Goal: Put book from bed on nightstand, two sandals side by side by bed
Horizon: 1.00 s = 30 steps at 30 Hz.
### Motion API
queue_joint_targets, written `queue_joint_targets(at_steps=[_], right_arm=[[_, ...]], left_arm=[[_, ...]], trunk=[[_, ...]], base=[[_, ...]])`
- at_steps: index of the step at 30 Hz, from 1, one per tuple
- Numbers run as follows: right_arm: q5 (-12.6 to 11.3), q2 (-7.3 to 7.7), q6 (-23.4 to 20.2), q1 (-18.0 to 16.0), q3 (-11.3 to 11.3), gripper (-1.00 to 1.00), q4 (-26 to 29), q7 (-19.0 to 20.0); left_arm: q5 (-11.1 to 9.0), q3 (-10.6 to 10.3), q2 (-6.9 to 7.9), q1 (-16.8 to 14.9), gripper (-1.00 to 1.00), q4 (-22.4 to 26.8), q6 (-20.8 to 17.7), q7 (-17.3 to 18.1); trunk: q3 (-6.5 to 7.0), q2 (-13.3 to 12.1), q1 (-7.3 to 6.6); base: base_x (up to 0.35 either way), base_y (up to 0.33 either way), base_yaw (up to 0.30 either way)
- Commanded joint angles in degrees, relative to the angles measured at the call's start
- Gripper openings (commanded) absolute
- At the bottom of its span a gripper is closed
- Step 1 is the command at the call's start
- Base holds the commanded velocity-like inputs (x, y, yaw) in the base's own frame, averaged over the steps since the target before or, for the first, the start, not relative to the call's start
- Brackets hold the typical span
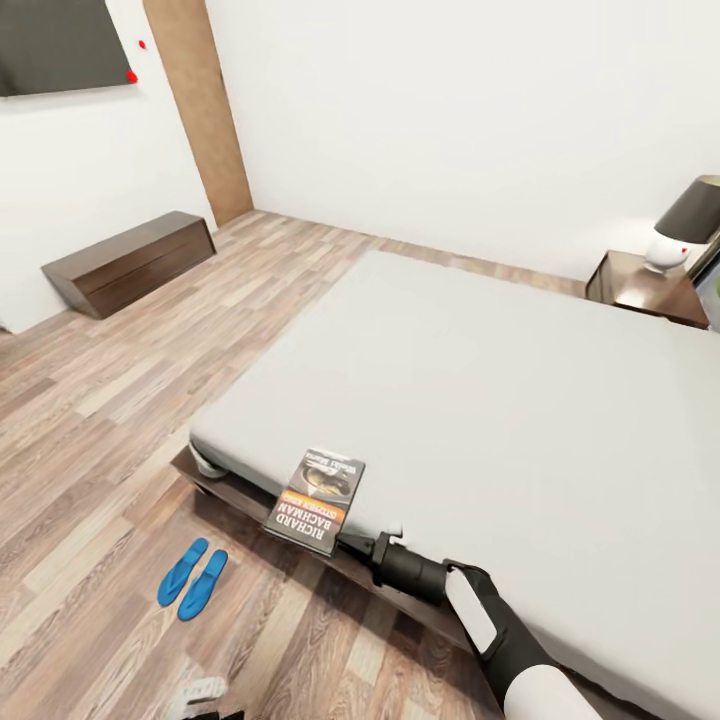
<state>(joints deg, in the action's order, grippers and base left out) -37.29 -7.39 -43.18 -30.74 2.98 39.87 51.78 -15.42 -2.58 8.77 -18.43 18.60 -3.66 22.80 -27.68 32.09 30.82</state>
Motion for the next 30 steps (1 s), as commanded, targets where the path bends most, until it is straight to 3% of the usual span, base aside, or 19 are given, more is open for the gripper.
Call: queue_joint_targets(at_steps=[1, 3, 7, 23, 30], right_arm=[[0.3, 0.01, -0.5, 0.0, 0.0, -1.00, 0.1, 0.0], [2.0, 0.01, -0.5, 0.0, 0.0, -1.00, 0.1, 0.0], [3.2, 0.01, -0.5, 0.0, 0.0, -1.00, 0.2, 0.0], [3.6, 0.01, -0.5, 0.0, 0.0, -1.00, 0.2, 0.1], [3.6, 0.01, -0.5, 0.0, 0.1, -1.00, 0.2, 0.0]], left_arm=[[-0.5, -0.2, 0.04, 0.0, 1.00, -1.0, 1.1, 0.0], [-0.5, -0.2, 0.06, 0.0, 1.00, -2.5, 4.7, 0.0], [-0.6, -0.2, 0.10, 0.0, 1.00, -3.5, 7.5, 0.0], [-0.7, -0.1, 0.10, 0.0, 1.00, -3.7, 8.5, -0.1], [-0.7, -0.1, 0.08, 0.0, 1.00, -3.7, 8.4, 0.0]], trunk=[[0.13, -0.4, -0.21], [0.49, -1.2, -0.65], [1.20, -2.8, -1.53], [4.08, -9.2, -5.04], [4.08, -9.2, -5.04]], base=[[0.000, 0.000, 0.292], [0.000, 0.000, 0.292], [0.000, 0.000, 0.292], [0.000, 0.000, 0.292], [0.000, 0.000, 0.292]])
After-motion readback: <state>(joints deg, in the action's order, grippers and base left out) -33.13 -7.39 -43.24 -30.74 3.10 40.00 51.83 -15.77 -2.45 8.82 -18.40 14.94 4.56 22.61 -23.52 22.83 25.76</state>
